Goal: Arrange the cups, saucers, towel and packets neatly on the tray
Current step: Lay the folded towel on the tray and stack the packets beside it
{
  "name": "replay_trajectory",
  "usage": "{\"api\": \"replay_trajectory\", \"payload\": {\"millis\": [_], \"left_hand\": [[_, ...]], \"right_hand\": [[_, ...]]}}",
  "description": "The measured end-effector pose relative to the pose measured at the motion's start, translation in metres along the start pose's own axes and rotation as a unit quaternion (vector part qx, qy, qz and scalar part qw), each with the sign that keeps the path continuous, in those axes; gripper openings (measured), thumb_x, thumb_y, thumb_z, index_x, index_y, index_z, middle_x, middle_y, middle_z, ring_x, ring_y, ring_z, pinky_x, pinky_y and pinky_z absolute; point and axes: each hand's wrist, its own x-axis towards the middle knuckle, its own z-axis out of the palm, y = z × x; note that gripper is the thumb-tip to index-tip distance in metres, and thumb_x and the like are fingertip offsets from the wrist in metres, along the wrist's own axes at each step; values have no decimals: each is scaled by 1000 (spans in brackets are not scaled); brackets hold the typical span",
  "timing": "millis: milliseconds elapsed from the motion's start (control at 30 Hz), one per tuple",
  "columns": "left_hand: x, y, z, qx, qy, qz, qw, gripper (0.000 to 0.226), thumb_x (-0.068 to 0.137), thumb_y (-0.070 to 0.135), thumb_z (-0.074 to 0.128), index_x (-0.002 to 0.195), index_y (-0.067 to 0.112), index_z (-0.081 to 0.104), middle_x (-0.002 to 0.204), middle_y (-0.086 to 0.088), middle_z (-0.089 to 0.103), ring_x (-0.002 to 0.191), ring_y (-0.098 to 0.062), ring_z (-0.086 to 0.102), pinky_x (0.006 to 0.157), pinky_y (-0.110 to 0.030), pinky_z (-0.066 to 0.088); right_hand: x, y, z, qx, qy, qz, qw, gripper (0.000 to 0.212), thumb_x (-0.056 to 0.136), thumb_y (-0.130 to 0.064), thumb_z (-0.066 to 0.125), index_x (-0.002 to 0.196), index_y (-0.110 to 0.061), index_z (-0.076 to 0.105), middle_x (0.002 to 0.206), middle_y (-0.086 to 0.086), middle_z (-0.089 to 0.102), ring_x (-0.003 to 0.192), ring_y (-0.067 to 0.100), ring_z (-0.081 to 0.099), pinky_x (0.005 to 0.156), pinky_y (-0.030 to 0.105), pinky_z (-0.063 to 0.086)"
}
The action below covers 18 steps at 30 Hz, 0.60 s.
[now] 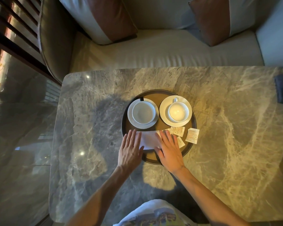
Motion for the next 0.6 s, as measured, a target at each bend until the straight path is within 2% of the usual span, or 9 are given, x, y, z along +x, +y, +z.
{"api": "replay_trajectory", "payload": {"millis": [100, 167, 233, 367, 467, 533, 600], "left_hand": [[12, 27, -7, -31, 67, 7, 997, 40, 89, 21, 61, 127, 10, 58, 125, -9, 65, 119, -29, 61, 99, -40, 51], [23, 51, -14, -53, 73, 15, 996, 34, 80, 13, 69, 114, 12, 66, 107, -4, 70, 99, -24, 66, 85, -35, 53], [33, 75, -19, -58, 55, 28, 996, 31, 76, 9, 69, 107, 12, 68, 99, -4, 71, 90, -23, 66, 80, -34, 54], [52, 119, -19, -64, -10, 5, 998, 24, 88, 19, 62, 111, 14, 62, 108, -7, 68, 101, -26, 59, 92, -37, 48], [64, 139, -10, -57, -5, -104, 993, 18, 92, 25, 55, 108, 17, 58, 114, -6, 61, 111, -25, 50, 106, -38, 38], [72, 151, -1, -60, 5, -176, 983, 25, 91, 33, 56, 109, 16, 57, 127, -8, 54, 129, -27, 40, 120, -45, 21], [80, 162, 8, -64, 0, -208, 976, 42, 92, 44, 53, 121, 14, 52, 148, -11, 39, 146, -30, 20, 123, -47, 0]], "right_hand": [[-7, 20, -19, 112, 86, 73, 987, 31, 98, -31, 52, 128, -26, 58, 130, -5, 63, 127, 13, 52, 104, 34, 46], [-10, 42, -32, 140, 129, 147, 971, 22, 97, -26, 54, 117, -25, 64, 114, -5, 69, 110, 13, 59, 89, 23, 45], [-8, 65, -42, 143, 143, 209, 957, 20, 95, -20, 57, 114, -20, 65, 111, 0, 68, 106, 19, 58, 87, 24, 42], [4, 99, -53, 168, 85, 305, 933, 38, 91, -19, 66, 126, -8, 55, 120, 18, 58, 112, 35, 53, 95, 42, 44], [11, 109, -54, 218, 49, 344, 912, 47, 89, -18, 69, 130, -7, 50, 124, 18, 55, 113, 35, 56, 94, 42, 46], [12, 113, -50, 253, 52, 348, 901, 44, 88, -13, 69, 127, -5, 50, 117, 18, 60, 107, 35, 59, 89, 41, 46], [12, 117, -47, 283, 60, 354, 890, 40, 87, -10, 69, 122, -5, 51, 110, 17, 64, 101, 33, 61, 84, 38, 46]]}}
